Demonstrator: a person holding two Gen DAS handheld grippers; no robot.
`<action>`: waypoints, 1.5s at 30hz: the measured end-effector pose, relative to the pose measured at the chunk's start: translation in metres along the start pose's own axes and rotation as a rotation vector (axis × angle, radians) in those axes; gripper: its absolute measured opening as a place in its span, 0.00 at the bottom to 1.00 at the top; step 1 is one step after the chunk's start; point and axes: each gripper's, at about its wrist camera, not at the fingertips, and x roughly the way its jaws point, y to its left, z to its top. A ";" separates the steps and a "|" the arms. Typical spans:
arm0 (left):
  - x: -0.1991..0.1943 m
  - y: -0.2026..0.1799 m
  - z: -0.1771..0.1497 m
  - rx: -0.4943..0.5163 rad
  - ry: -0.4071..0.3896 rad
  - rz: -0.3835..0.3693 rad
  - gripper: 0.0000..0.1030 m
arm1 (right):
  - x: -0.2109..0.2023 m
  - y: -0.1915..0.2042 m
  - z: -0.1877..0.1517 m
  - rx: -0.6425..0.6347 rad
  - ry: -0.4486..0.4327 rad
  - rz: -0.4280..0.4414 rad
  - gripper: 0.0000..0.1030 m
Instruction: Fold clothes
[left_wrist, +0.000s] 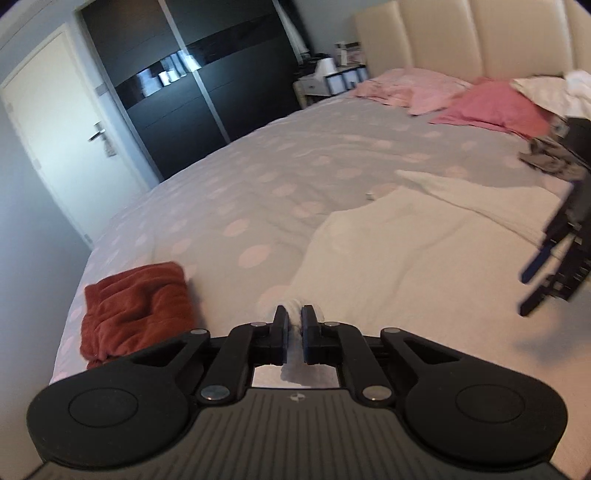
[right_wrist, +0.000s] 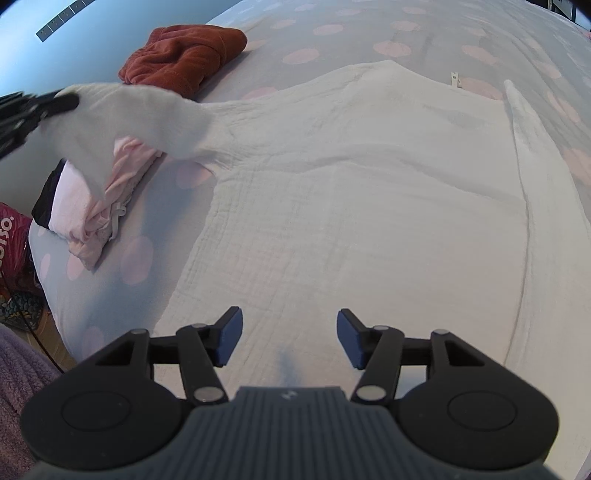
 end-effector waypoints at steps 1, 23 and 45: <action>-0.005 -0.016 0.002 0.031 0.009 -0.031 0.05 | -0.003 0.000 0.000 0.000 -0.006 -0.001 0.59; 0.050 -0.192 -0.049 -0.182 0.063 -0.374 0.05 | -0.001 -0.013 -0.049 0.195 -0.001 0.025 0.57; 0.009 -0.186 -0.091 -0.216 0.128 -0.388 0.40 | 0.030 -0.004 -0.085 0.160 0.133 0.006 0.08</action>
